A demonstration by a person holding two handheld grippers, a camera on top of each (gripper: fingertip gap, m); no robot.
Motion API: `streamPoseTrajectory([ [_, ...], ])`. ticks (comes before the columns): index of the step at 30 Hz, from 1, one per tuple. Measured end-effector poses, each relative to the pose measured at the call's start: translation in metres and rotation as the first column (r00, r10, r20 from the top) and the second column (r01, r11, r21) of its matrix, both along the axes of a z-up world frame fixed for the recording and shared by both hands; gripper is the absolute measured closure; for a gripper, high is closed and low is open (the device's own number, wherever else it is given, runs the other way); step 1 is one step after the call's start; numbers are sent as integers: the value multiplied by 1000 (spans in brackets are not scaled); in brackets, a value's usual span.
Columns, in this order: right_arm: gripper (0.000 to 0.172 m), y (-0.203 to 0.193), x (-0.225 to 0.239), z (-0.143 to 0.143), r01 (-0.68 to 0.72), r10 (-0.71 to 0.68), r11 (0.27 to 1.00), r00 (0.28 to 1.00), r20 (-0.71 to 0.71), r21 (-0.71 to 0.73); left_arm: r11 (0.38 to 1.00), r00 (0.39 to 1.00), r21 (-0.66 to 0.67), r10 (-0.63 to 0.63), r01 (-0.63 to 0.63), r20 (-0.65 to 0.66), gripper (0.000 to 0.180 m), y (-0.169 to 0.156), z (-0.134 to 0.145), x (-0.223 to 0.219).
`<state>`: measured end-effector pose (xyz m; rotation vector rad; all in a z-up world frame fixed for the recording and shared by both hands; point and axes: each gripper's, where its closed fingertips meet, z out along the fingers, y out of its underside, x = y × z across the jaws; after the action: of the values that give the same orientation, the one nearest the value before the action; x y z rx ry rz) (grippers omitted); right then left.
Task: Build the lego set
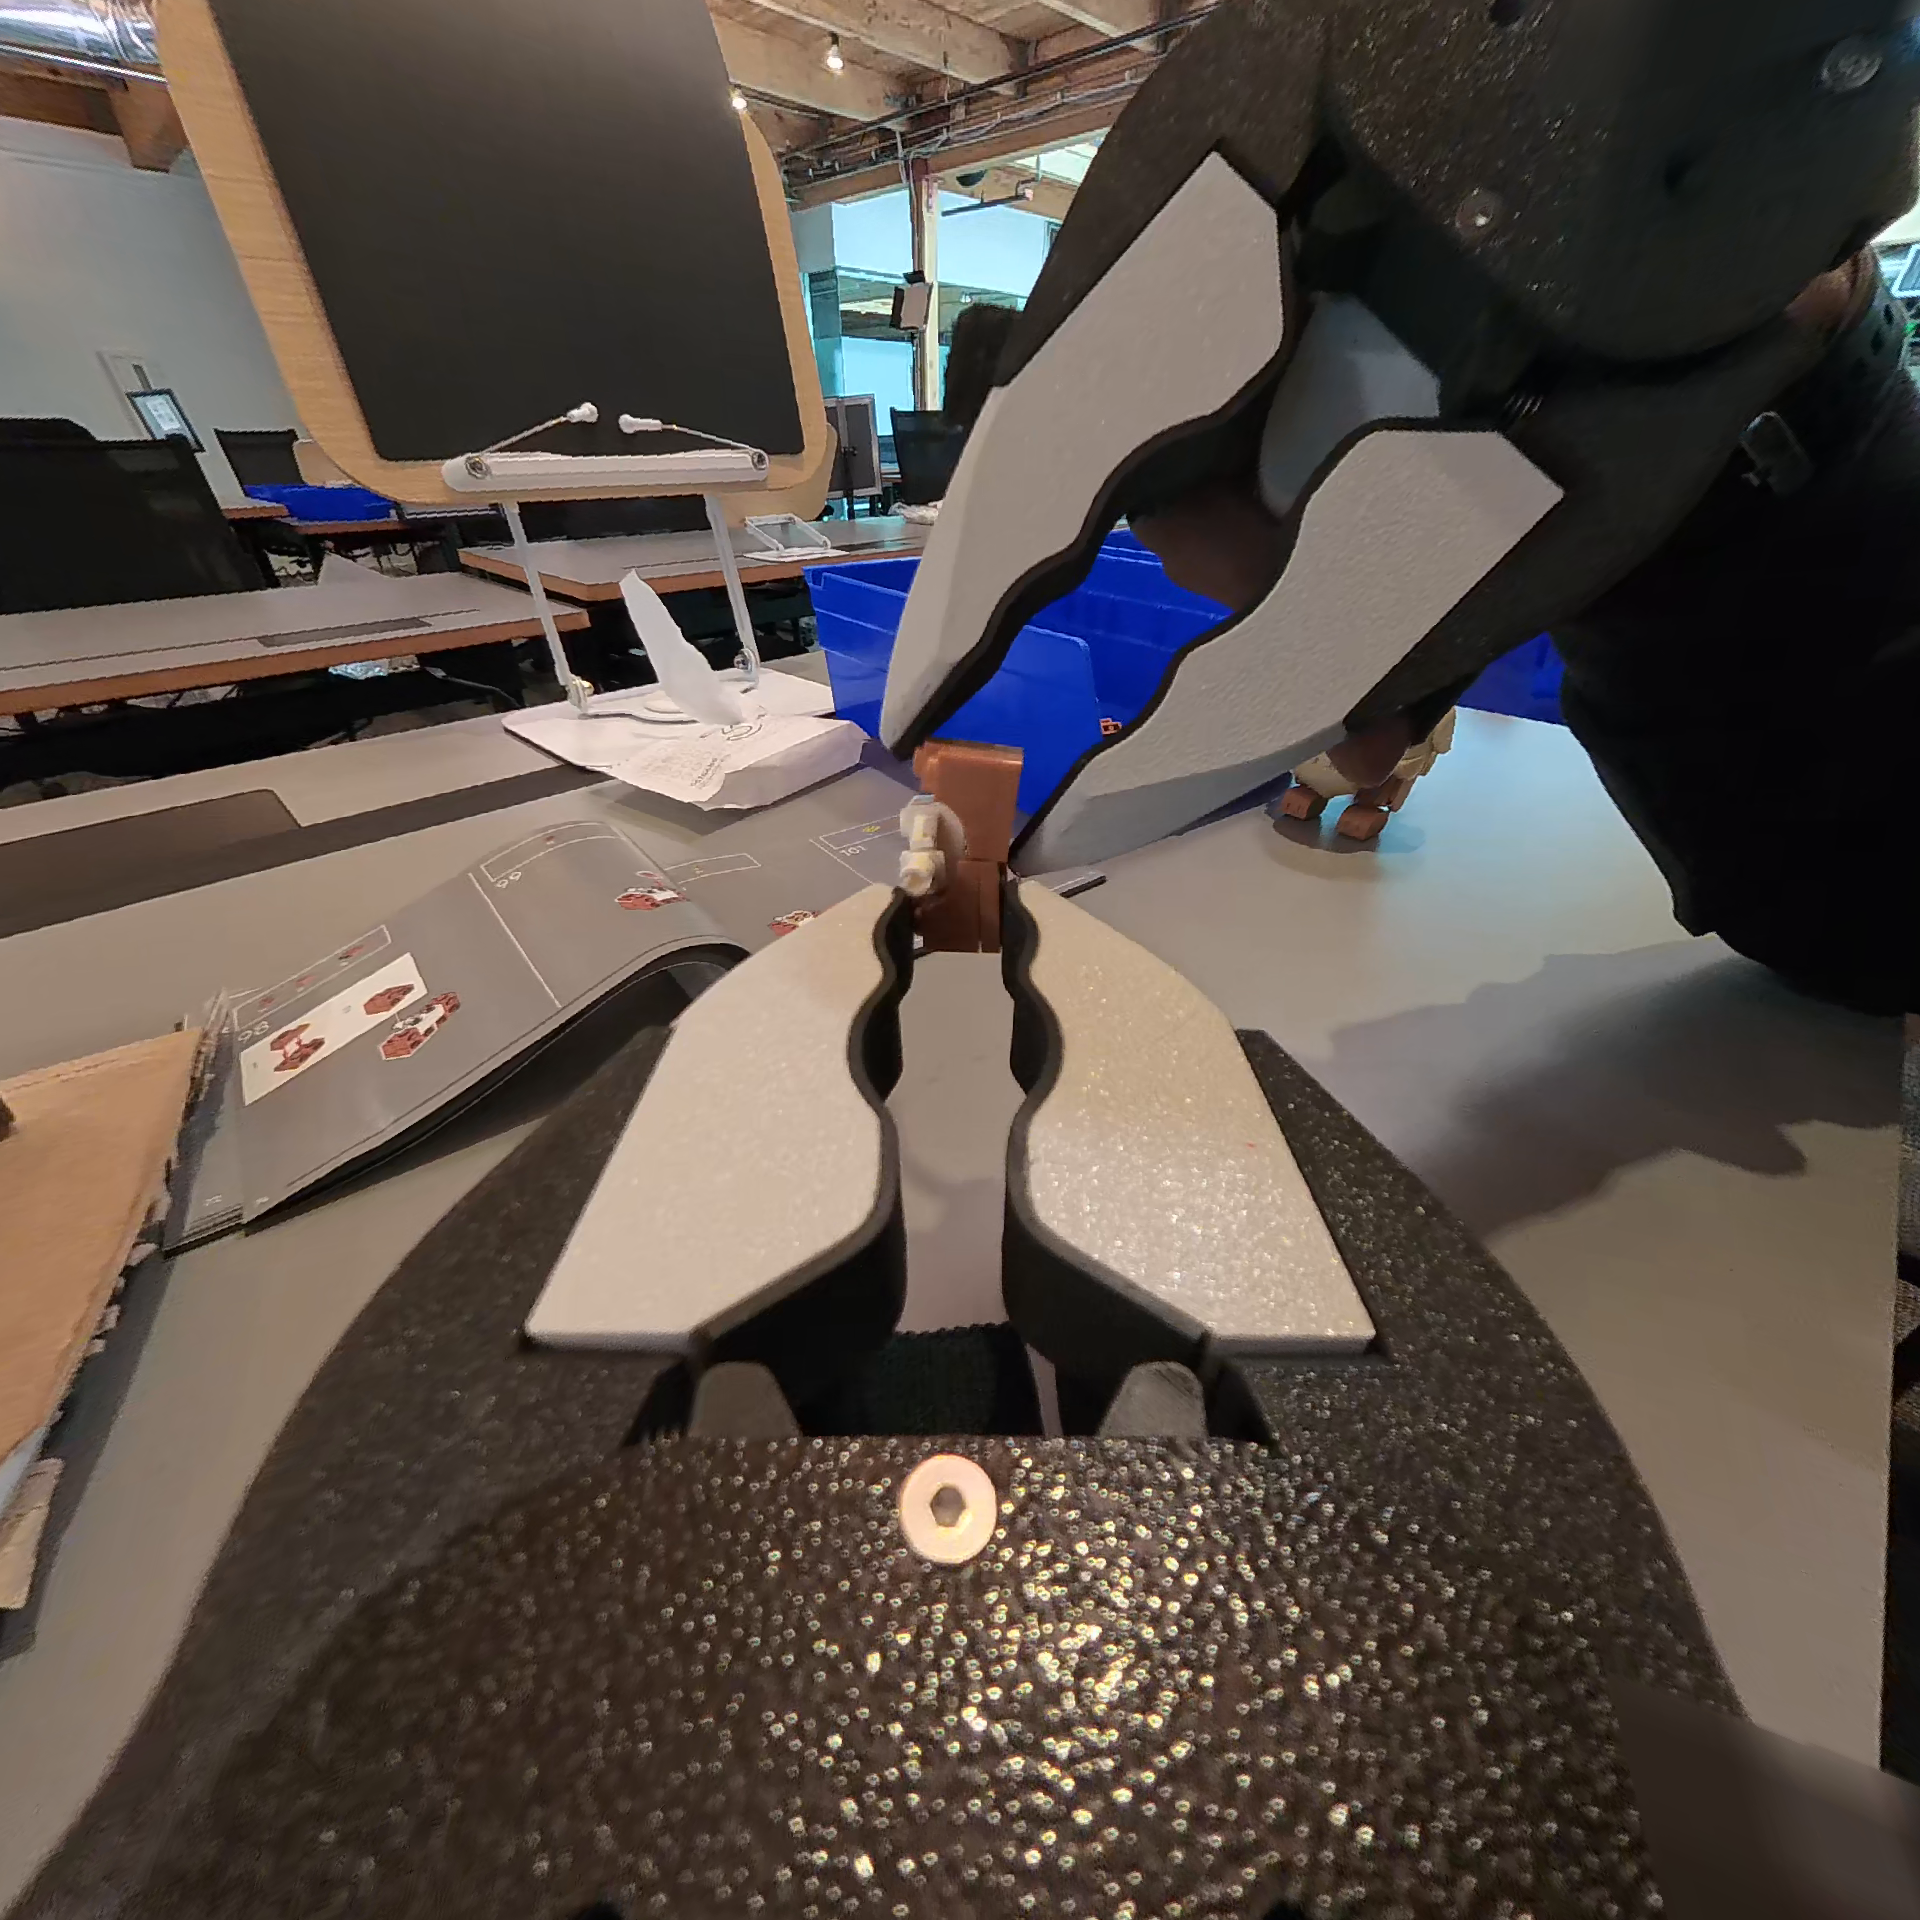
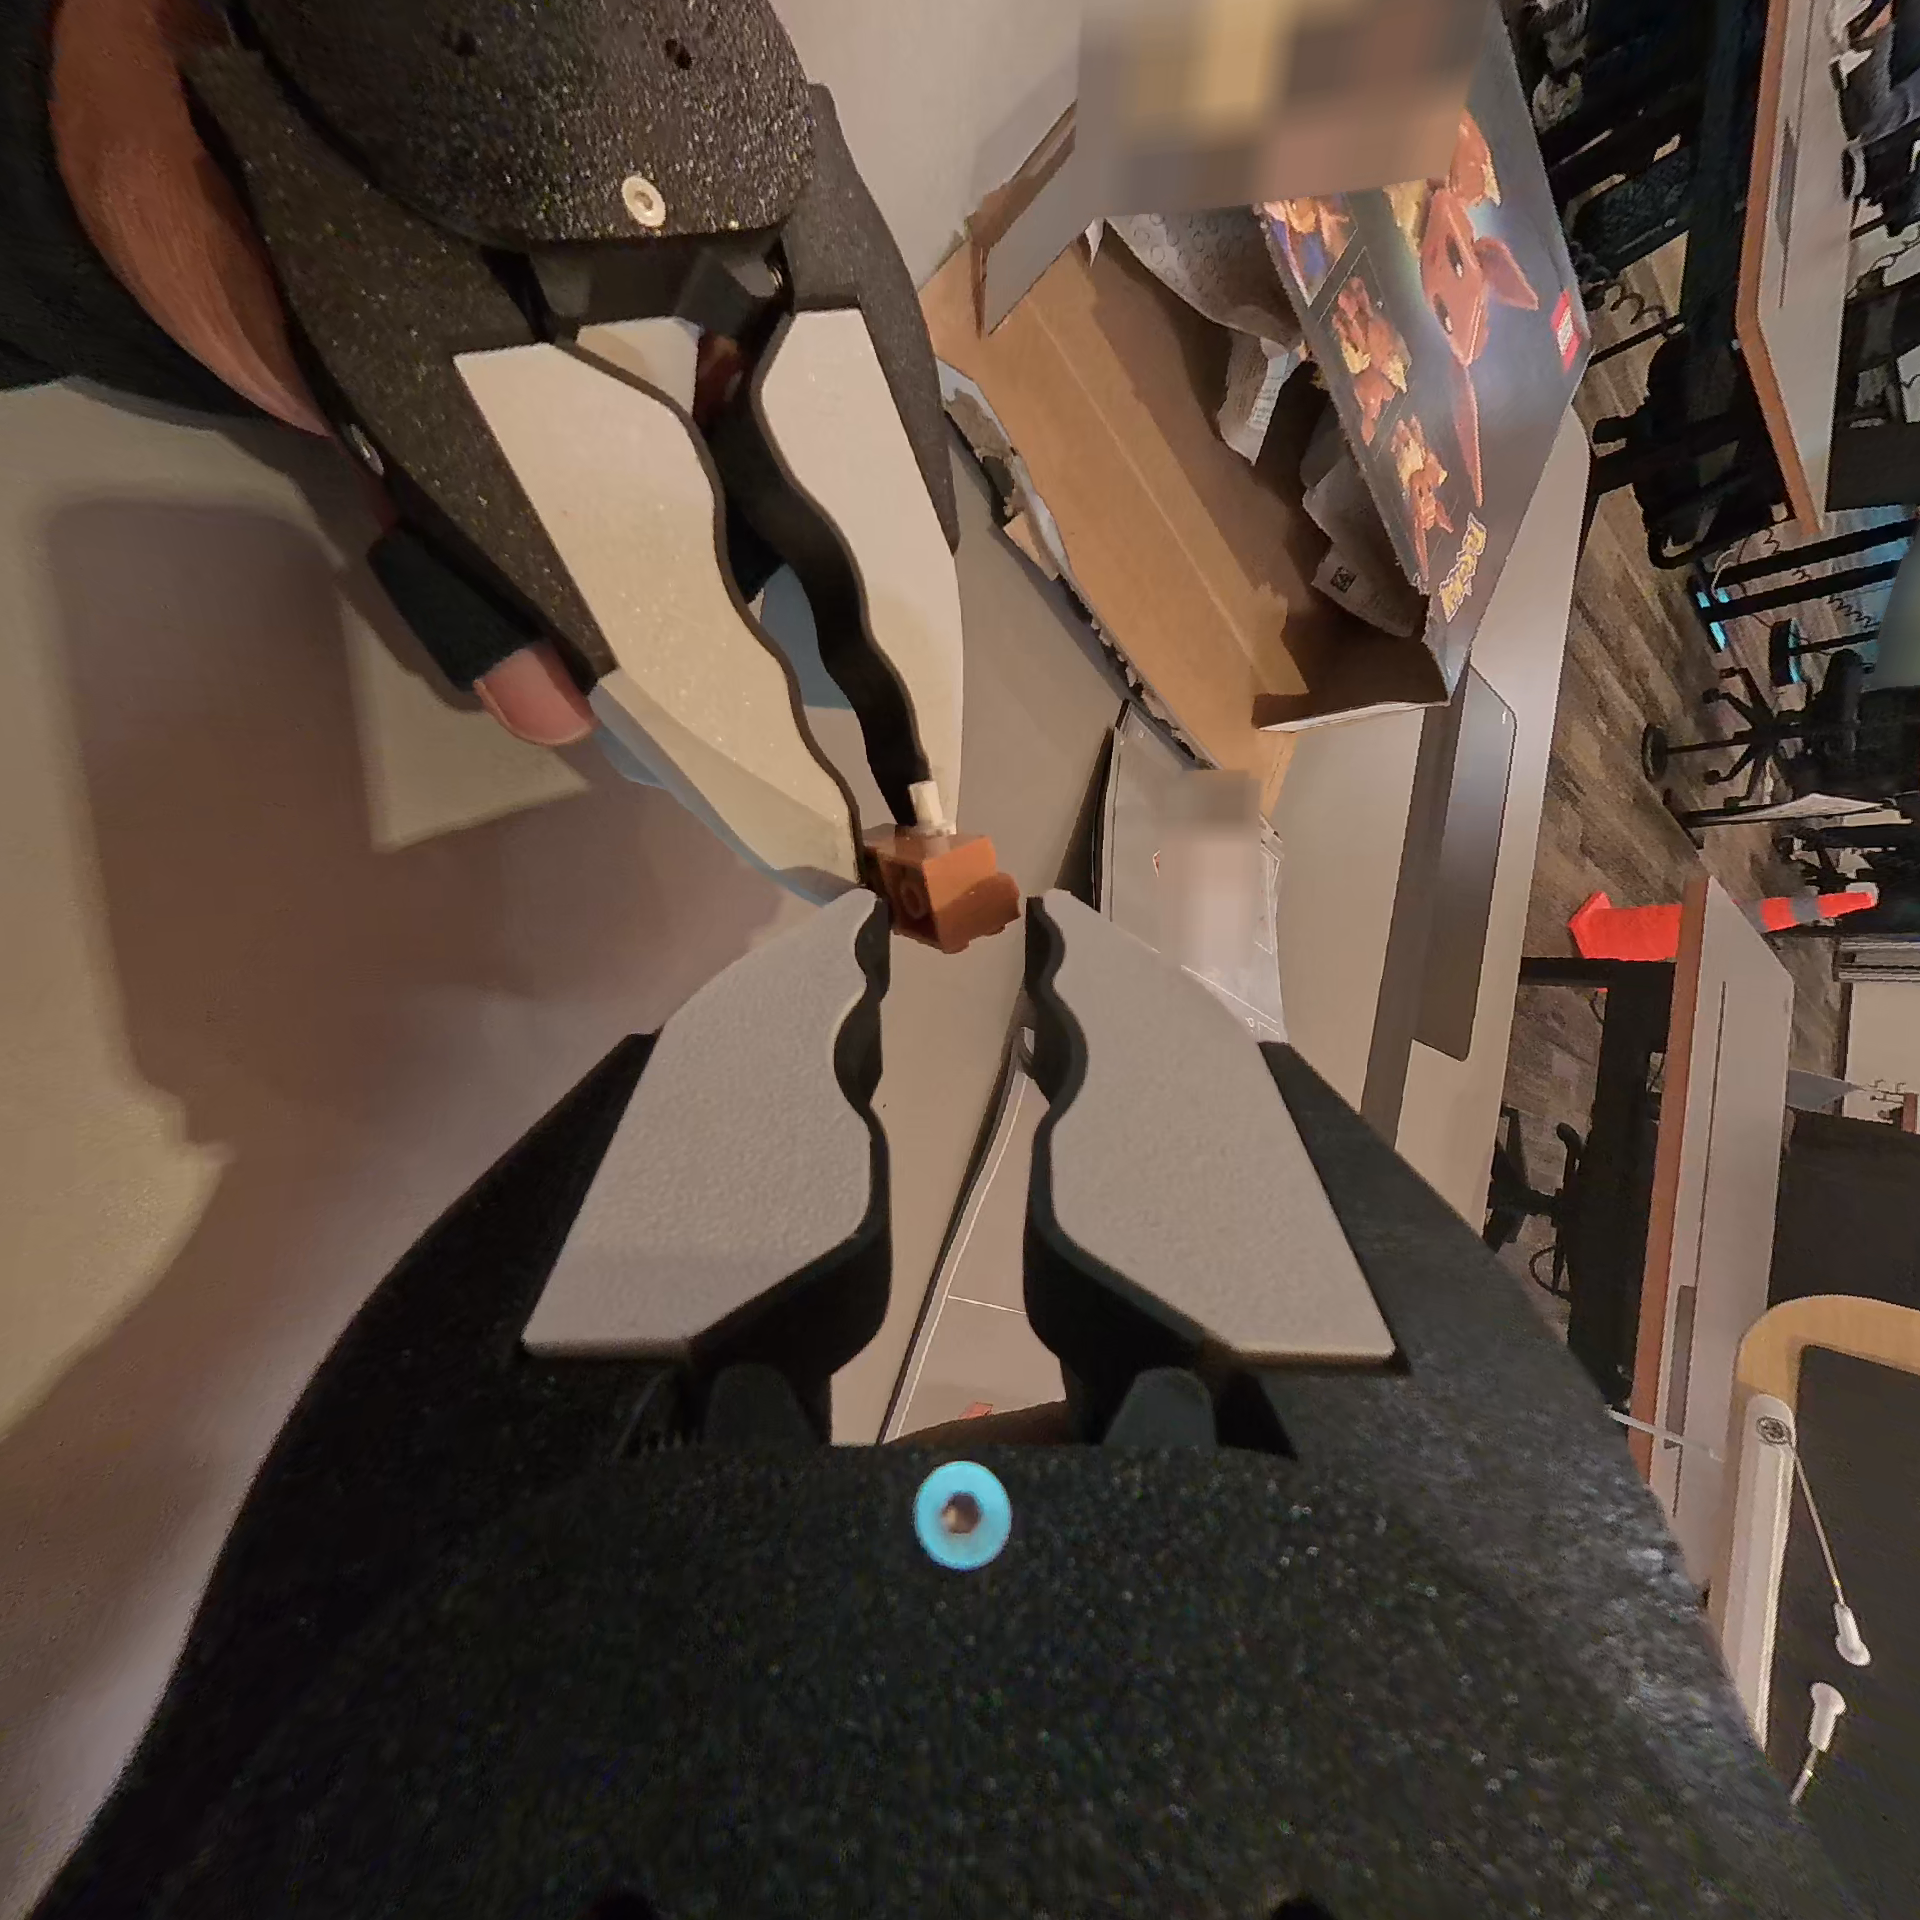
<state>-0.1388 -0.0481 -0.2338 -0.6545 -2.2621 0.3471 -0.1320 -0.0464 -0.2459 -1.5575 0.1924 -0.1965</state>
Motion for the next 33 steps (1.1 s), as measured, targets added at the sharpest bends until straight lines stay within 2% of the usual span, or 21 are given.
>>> streamPoseTrajectory([
  [18,143,-2,17,1,-47,49,998,997,63,-36,996,995,25,-83,84,-53,165,-3,1,18],
  [33,152,-6,43,-17,-111,128,990,966,224,-86,992,943,14,-118,128,-311,165,-5,-9,39],
])
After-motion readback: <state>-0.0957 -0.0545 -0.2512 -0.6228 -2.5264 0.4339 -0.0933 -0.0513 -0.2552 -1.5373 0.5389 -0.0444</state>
